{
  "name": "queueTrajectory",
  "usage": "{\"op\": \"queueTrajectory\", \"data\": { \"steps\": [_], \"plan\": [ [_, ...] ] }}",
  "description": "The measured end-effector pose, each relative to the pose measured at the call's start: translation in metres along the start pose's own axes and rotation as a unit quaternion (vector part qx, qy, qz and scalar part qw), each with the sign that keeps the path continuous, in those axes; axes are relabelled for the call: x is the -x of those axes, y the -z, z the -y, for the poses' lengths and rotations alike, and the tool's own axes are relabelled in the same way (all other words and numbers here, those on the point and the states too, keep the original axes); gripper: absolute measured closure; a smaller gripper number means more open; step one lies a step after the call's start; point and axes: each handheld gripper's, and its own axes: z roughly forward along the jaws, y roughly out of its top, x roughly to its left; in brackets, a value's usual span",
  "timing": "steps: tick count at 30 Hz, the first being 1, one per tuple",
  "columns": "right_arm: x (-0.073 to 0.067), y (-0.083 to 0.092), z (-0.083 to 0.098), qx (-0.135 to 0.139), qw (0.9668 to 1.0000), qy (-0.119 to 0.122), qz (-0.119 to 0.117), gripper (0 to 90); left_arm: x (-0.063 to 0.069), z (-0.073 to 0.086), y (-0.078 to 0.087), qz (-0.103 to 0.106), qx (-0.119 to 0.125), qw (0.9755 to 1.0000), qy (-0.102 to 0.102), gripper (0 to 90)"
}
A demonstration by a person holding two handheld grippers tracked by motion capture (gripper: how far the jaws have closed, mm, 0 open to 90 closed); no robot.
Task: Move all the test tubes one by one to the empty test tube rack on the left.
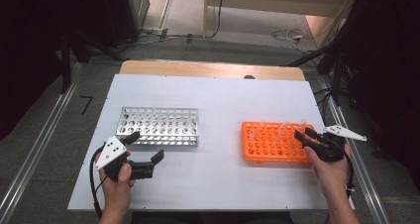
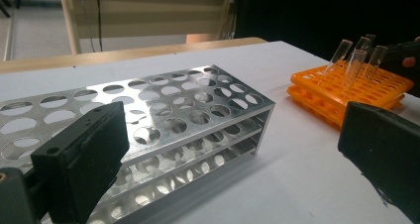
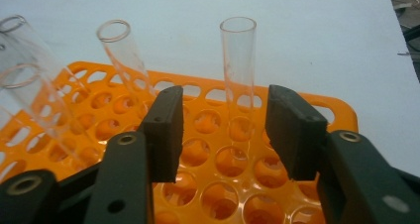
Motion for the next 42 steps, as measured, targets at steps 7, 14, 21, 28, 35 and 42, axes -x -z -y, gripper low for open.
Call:
{"op": "queueTrajectory", "data": {
  "steps": [7,14,21,28,35,42],
  "plan": [
    [0.003,-0.02,-0.006,-0.035,0.9993,-0.016,0.002,59.4,0.001,0.0,-0.001,0.003,0.0,1.0,0.002,0.0],
    [0.003,-0.027,-0.007,-0.043,0.9985,0.001,0.033,67.7,0.003,0.0,-0.001,0.003,-0.002,1.0,0.0,0.0],
    [0.002,-0.025,-0.001,-0.027,0.9985,0.026,0.04,72.7,0.003,0.001,-0.004,0.005,-0.007,1.0,0.001,0.0],
    [0.003,-0.024,-0.001,-0.015,0.999,0.031,0.029,73.7,0.007,0.0,-0.004,0.011,-0.011,0.9999,-0.007,0.0],
    [0.004,-0.001,-0.012,0.016,0.9995,0.026,0.003,73.8,0.008,-0.001,-0.003,0.016,-0.011,0.9998,-0.01,0.0],
    [-0.011,0.023,-0.02,0.013,0.9977,0.057,-0.036,73.9,0.012,-0.004,-0.002,0.021,-0.009,0.9996,-0.016,0.0]
  ]
}}
